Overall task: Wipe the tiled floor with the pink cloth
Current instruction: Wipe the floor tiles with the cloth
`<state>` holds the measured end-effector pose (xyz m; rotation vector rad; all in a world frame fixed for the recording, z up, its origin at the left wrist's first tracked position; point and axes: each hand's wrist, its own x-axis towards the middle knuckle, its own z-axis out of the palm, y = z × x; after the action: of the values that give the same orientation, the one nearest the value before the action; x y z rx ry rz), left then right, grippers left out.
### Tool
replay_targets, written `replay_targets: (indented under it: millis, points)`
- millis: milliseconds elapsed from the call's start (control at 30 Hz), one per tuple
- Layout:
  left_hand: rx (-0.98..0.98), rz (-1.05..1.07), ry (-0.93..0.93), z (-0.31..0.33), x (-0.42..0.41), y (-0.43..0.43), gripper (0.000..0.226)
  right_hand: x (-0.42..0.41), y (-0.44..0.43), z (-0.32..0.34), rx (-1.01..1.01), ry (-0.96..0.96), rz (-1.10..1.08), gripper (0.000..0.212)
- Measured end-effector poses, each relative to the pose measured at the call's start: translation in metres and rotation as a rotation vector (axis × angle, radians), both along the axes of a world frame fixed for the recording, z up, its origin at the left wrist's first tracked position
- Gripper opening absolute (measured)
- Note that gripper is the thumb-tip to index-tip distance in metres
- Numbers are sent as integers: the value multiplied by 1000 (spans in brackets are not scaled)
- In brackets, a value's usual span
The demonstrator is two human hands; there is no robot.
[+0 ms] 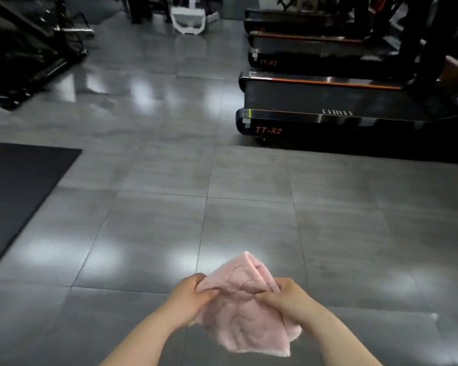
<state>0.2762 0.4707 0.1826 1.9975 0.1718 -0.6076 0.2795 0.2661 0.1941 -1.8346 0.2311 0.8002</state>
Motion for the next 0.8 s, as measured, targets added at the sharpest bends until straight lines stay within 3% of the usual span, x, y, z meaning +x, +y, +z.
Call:
replay_targets:
  millis: [200, 433, 633, 800]
  points:
    - [1, 100, 24, -14, 52, 48, 14, 64, 47, -18, -23, 30, 70, 19]
    - [34, 195, 53, -33, 161, 84, 26, 181, 95, -49, -1, 84, 207, 26]
    - [17, 303, 171, -78, 268, 116, 30, 306, 130, -100, -52, 120, 272, 13]
    - [12, 345, 216, -120, 338, 145, 27, 386, 161, -141, -18, 188, 286, 21]
